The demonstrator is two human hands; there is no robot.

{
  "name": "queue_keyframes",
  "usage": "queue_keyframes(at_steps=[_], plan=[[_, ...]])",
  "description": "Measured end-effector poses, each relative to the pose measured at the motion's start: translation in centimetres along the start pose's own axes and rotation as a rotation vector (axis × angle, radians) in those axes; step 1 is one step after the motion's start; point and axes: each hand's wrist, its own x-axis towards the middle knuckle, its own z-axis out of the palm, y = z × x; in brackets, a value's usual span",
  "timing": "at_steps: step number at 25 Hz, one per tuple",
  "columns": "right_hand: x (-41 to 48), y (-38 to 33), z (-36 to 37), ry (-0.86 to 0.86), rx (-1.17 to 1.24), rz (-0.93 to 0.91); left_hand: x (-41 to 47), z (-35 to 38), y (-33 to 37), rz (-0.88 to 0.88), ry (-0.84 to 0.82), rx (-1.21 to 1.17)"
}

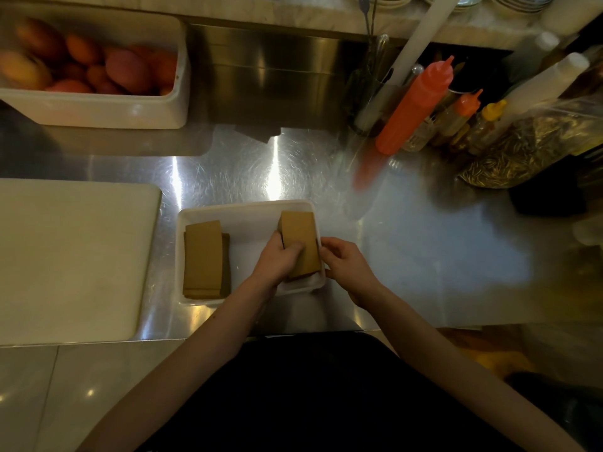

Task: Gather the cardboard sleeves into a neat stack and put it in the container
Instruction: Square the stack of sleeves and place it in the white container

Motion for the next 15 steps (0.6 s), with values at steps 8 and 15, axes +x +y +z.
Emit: queue_keyframes(at_steps=[8, 15], plan=[[0.02, -0.35, -0.13, -0.008, -0.036, -0.004, 0.03, -0.31, -0.39, 0.008, 0.024, -0.009], [0.12, -0.50, -0.02, 0.001, -0.095, -0.017, 0.35, -0.18, -0.33, -0.002, -0.007, -0.027]])
